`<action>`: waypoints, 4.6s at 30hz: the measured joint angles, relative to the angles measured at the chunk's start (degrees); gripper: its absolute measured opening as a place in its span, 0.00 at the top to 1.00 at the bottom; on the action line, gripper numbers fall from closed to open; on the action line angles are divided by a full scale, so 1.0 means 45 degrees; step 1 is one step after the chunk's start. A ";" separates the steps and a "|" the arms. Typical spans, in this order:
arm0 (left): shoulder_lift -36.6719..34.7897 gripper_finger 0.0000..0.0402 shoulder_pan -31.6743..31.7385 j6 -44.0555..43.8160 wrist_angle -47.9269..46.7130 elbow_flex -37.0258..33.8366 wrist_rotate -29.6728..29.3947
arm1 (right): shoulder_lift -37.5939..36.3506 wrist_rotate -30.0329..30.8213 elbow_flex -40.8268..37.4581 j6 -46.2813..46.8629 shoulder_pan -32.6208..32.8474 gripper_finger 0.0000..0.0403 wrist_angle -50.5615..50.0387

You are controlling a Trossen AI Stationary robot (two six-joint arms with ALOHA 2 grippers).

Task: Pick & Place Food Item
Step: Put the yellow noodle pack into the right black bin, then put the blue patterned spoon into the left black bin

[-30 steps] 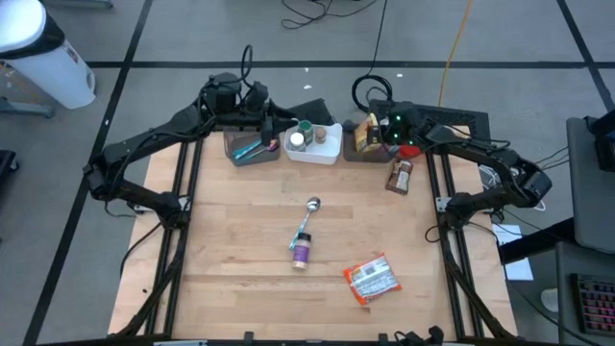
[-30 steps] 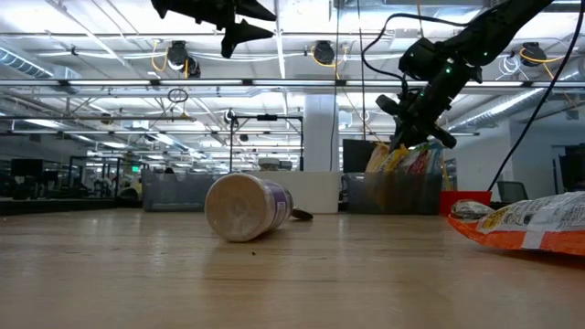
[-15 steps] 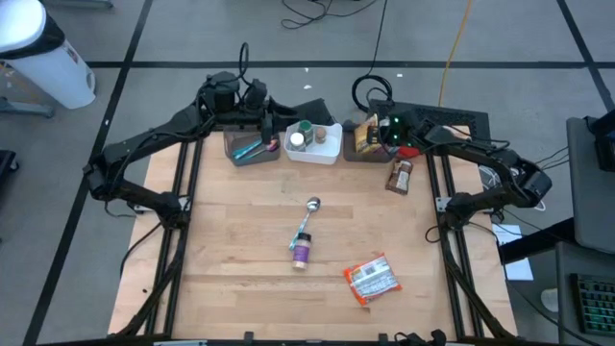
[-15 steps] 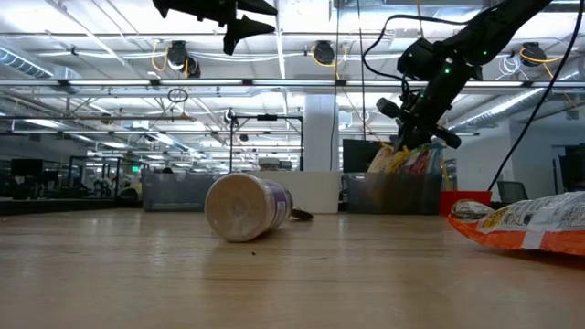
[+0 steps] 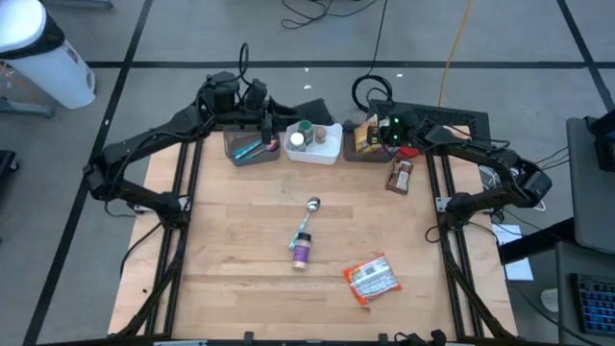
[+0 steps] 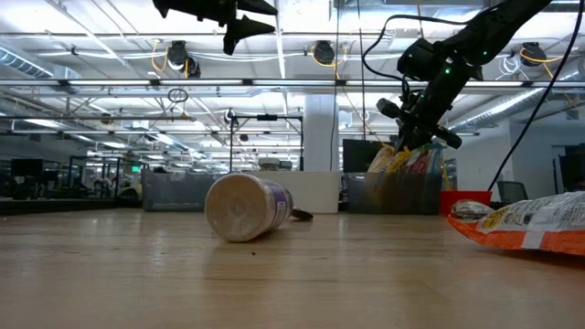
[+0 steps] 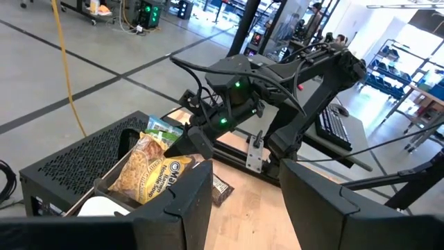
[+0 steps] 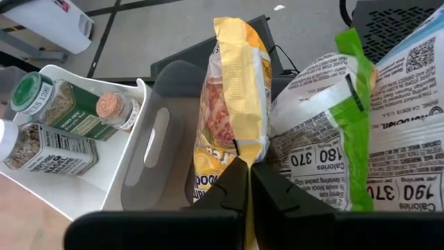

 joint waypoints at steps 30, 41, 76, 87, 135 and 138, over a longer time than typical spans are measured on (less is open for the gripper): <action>0.0000 0.56 -0.0219 0.0057 0.0004 0.0000 0.0005 | 0.0010 0.0020 0.0012 -0.0312 -0.0005 0.89 0.0393; -0.0004 0.56 -0.0081 0.0741 -0.0003 0.0025 0.0033 | -0.0164 -0.0082 0.0015 -0.1014 -0.0005 0.88 0.0362; -0.0369 0.56 -0.2593 0.1179 -0.3048 -0.1884 0.4850 | -0.1300 0.0628 0.0010 -0.0293 0.7344 0.88 0.7480; -0.0364 0.56 -0.5011 0.0187 -0.2052 -0.3455 0.2039 | 0.0978 0.0605 0.0010 0.0919 0.9170 0.88 1.1465; 0.5770 0.56 -0.6176 -0.7363 -0.0295 -0.3145 -0.4456 | -0.4148 -0.1319 -0.3735 0.2361 0.8981 0.45 0.6714; 0.5770 0.56 -0.6325 -0.6958 -0.1267 -0.2664 -0.5584 | -0.4885 -0.0764 -0.4831 0.3192 0.8981 0.45 0.7238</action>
